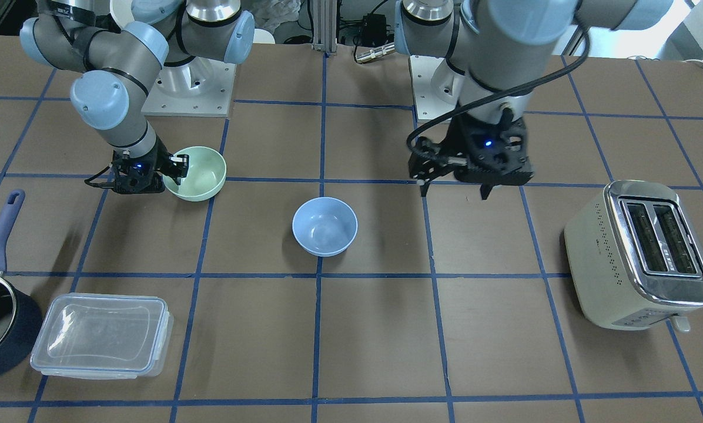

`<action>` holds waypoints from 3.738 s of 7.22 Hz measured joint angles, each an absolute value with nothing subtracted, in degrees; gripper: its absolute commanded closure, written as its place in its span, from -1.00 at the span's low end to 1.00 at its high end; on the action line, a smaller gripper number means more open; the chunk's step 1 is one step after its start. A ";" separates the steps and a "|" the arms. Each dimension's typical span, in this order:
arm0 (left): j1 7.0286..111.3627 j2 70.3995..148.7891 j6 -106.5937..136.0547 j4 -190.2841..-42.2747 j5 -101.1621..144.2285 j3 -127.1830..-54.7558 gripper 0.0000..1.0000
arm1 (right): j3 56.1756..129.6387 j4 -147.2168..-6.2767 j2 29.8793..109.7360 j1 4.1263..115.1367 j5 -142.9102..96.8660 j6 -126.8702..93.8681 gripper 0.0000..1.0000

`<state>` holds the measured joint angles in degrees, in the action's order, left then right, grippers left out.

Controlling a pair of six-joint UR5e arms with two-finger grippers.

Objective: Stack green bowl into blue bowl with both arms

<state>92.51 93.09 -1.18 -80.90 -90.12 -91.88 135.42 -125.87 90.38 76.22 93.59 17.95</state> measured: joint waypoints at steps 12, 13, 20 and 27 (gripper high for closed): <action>84.81 85.72 -0.91 -86.38 -89.86 -92.97 -1.00 | 109.39 -123.48 76.03 103.25 77.35 -19.16 -0.16; 84.81 85.33 -0.70 -86.34 -89.89 -93.71 -1.00 | 109.52 -123.51 75.53 103.61 77.37 -19.29 -0.99; 84.81 84.50 -0.64 -86.12 -89.97 -94.96 -1.00 | 92.45 -100.57 78.42 101.09 82.98 -14.72 -1.00; 84.56 85.96 -0.49 -85.58 -90.27 -91.36 -1.00 | 86.58 -77.22 92.14 89.01 90.28 5.88 -1.00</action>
<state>84.56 85.96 -0.49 -85.58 -90.27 -91.36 86.58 -77.22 92.14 89.01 90.28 5.88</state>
